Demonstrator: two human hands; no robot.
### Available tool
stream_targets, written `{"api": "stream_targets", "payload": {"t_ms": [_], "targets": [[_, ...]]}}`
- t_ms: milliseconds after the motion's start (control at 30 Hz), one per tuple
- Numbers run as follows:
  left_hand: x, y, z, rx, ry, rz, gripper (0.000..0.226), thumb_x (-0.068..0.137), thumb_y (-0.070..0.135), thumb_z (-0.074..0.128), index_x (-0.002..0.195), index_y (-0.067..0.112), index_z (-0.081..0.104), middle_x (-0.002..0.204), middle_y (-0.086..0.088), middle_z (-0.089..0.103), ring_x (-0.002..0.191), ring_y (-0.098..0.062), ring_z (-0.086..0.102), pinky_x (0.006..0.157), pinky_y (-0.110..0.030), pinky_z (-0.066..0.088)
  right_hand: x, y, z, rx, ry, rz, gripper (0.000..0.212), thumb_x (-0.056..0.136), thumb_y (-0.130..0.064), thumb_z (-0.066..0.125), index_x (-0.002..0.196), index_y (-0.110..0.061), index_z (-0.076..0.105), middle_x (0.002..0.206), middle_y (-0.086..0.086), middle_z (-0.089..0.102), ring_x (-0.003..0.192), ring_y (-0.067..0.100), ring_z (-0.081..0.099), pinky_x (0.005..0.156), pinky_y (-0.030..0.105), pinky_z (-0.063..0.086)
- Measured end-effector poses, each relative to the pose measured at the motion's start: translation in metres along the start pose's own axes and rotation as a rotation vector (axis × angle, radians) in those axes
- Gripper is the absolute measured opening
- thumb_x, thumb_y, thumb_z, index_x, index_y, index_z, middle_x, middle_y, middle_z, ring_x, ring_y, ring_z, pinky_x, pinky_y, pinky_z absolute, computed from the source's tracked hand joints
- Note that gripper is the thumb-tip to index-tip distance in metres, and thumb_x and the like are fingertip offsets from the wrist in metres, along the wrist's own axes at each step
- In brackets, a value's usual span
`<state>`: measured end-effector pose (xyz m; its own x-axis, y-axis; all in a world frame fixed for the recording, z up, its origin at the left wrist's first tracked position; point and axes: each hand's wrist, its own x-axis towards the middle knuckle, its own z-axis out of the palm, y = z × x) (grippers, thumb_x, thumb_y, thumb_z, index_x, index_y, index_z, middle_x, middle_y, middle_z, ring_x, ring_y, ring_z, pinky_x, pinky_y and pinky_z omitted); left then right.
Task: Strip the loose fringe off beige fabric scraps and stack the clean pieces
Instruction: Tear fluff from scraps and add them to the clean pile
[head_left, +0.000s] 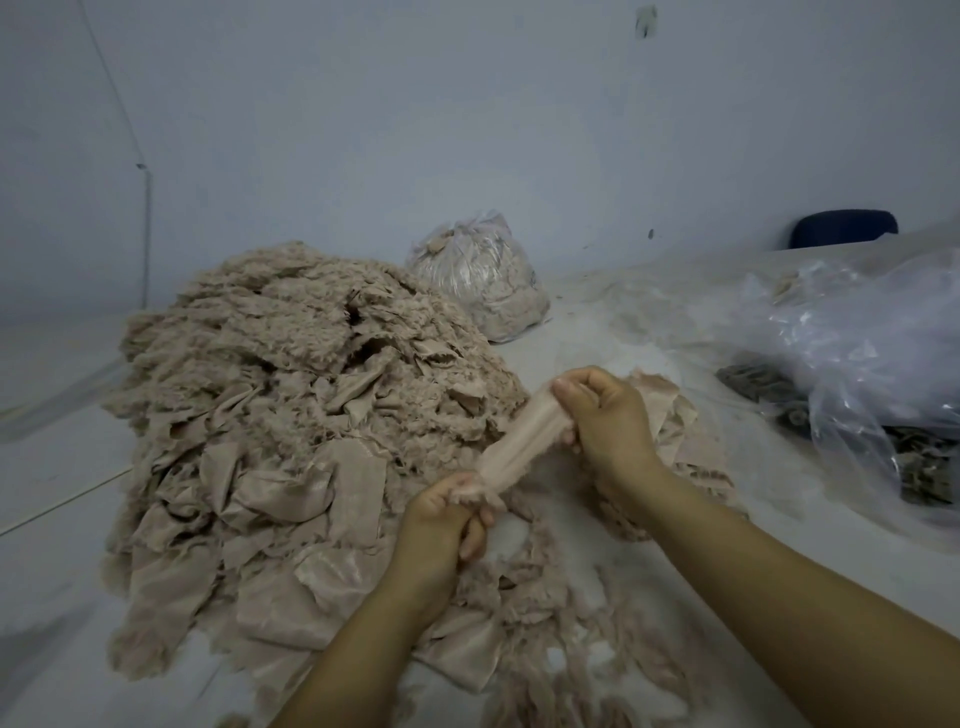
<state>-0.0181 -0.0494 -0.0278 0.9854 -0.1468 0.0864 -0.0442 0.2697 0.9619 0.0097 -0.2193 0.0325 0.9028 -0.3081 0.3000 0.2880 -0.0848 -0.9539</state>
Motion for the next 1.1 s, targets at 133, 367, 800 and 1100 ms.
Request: {"api": "stream_targets", "payload": {"t_ms": [133, 367, 800, 1100], "targets": [[-0.004, 0.006, 0.0, 0.184, -0.003, 0.037, 0.033, 0.093, -0.011, 0.032, 0.085, 0.004, 0.06, 0.05, 0.002, 0.054, 0.033, -0.007, 0.034, 0.036, -0.016, 0.027, 0.039, 0.005, -0.038, -0.263, 0.113, 0.047, 0.008, 0.089, -0.019, 0.063, 0.081, -0.018, 0.066, 0.073, -0.001, 0.066, 0.067, 0.02, 0.057, 0.06, 0.026, 0.042], [-0.005, 0.029, -0.021, 0.827, -0.306, 0.179, 0.031, 0.085, 0.0, 0.064, 0.092, 0.03, 0.067, 0.095, 0.007, 0.068, 0.087, 0.002, 0.063, 0.079, -0.011, 0.047, 0.003, 0.006, -0.04, -0.65, -0.033, -0.15, 0.007, 0.091, -0.025, 0.061, 0.097, -0.021, 0.06, 0.098, -0.006, 0.058, 0.085, 0.016, 0.058, 0.069, 0.024, 0.043], [-0.006, 0.044, -0.044, 1.263, -0.472, 0.117, 0.03, 0.082, 0.05, 0.065, 0.087, 0.021, 0.062, 0.082, 0.007, 0.063, 0.075, -0.009, 0.058, 0.07, -0.03, 0.044, -0.071, 0.038, -0.016, -0.048, -0.264, 0.035, 0.042, 0.091, -0.015, 0.063, 0.053, -0.023, 0.048, 0.05, -0.012, 0.043, 0.05, 0.003, 0.042, 0.054, 0.02, 0.035], [-0.024, 0.019, -0.01, 0.642, -0.36, -0.134, 0.023, 0.087, 0.029, 0.065, 0.072, 0.013, 0.059, 0.067, -0.001, 0.05, 0.064, -0.01, 0.047, 0.06, -0.024, 0.036, -0.076, 0.041, -0.018, 0.14, -0.416, 0.24, 0.013, 0.089, -0.01, 0.064, 0.077, -0.01, 0.06, 0.063, -0.005, 0.068, 0.058, 0.005, 0.064, 0.053, 0.017, 0.048]]}}
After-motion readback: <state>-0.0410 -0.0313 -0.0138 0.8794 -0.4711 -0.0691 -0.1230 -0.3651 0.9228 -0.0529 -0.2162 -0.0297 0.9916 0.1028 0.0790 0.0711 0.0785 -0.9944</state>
